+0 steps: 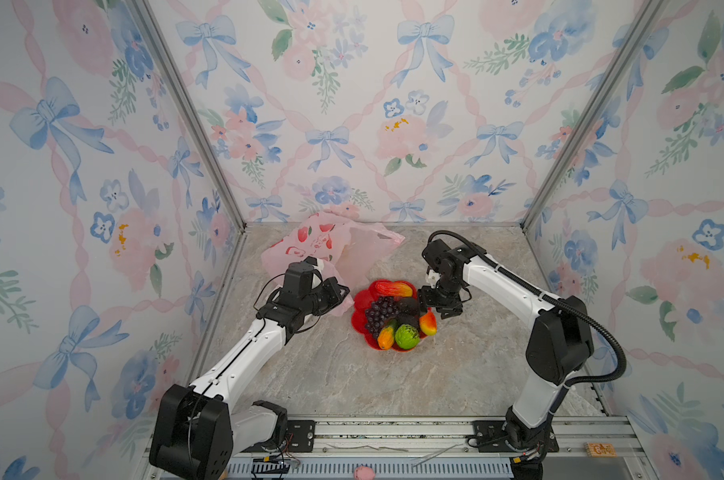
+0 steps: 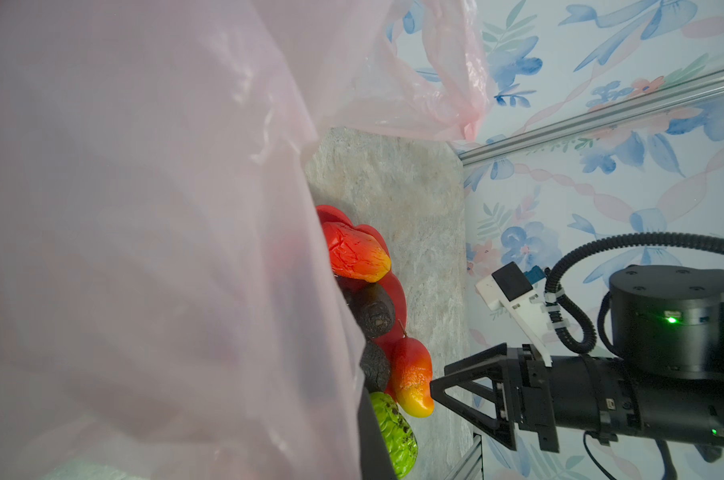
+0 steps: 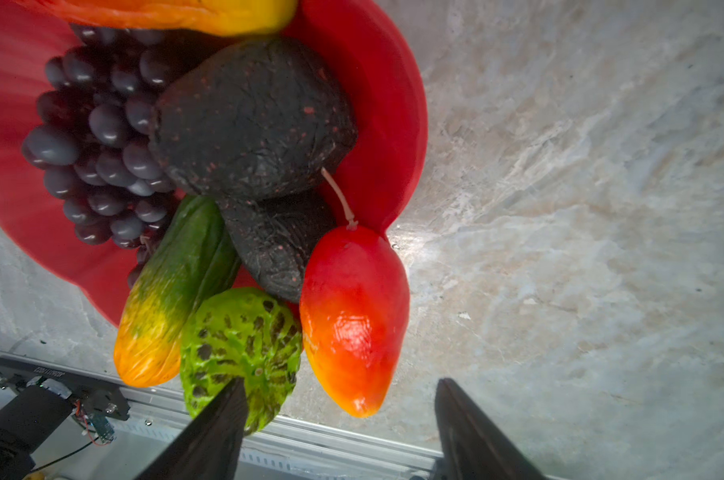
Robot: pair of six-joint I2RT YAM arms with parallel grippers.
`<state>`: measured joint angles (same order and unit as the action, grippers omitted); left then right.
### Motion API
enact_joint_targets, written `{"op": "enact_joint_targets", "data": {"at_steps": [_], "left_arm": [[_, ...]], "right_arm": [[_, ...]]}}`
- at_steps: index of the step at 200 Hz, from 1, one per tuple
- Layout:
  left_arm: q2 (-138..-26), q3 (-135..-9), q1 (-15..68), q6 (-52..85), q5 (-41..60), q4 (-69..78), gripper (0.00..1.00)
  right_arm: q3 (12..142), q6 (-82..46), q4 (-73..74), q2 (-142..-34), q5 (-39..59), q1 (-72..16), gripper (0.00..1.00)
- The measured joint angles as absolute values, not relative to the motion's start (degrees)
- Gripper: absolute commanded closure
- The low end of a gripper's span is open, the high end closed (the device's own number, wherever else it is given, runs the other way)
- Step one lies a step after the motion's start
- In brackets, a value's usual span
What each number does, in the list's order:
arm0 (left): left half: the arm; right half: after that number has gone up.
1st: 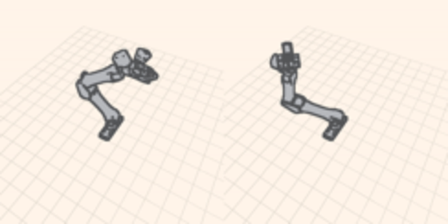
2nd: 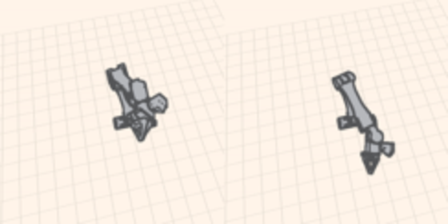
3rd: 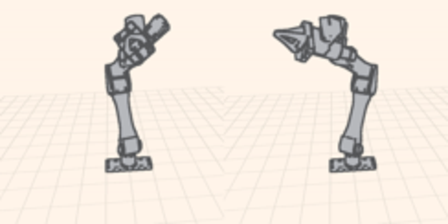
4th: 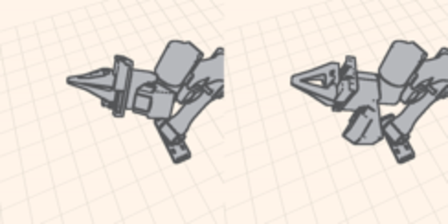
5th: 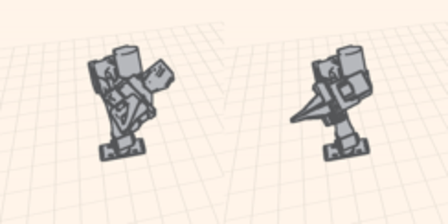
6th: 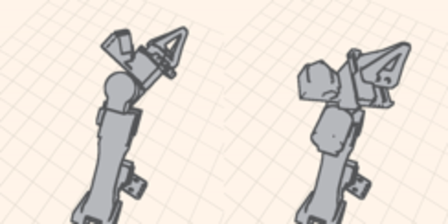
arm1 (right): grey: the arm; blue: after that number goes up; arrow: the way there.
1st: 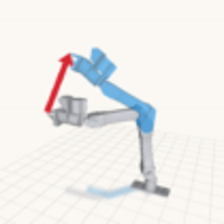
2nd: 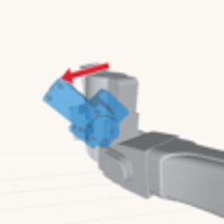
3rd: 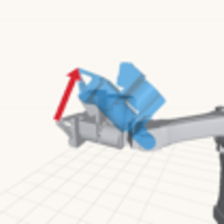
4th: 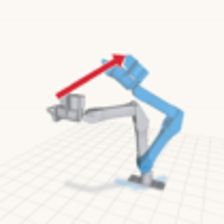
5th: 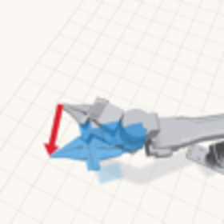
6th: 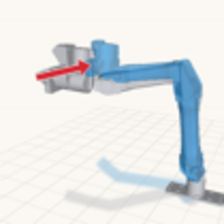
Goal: Place the fruits into the plastic bag
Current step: 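Move the right gripper down to the red pear in the bowl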
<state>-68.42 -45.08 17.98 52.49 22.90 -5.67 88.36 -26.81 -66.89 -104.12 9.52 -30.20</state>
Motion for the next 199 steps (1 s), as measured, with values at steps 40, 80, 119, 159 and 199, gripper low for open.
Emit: {"op": "enact_joint_targets", "data": {"at_steps": [40,80,119,159,199], "left_arm": [[-68.4,-45.1,18.0,52.5,22.9,-5.7,1.0],[-68.4,-45.1,18.0,52.5,22.9,-5.7,1.0],[-68.4,-45.1,18.0,52.5,22.9,-5.7,1.0],[-68.4,-45.1,18.0,52.5,22.9,-5.6,1.0],[-68.4,-45.1,18.0,52.7,22.9,-4.4,1.0]], "right_arm": [[87.2,-26.9,-65.3,-105.0,8.3,-30.7,0.3],[85.2,-27.2,-63.7,-105.4,8.1,-31.4,0.33],[84.6,-27.7,-62.5,-106.9,8.1,-31.9,0.36],[84.6,-28.0,-61.8,-107.5,8.1,-32.0,0.46],[84.6,-28.0,-61.8,-107.5,7.6,-32.1,0.56]]}}
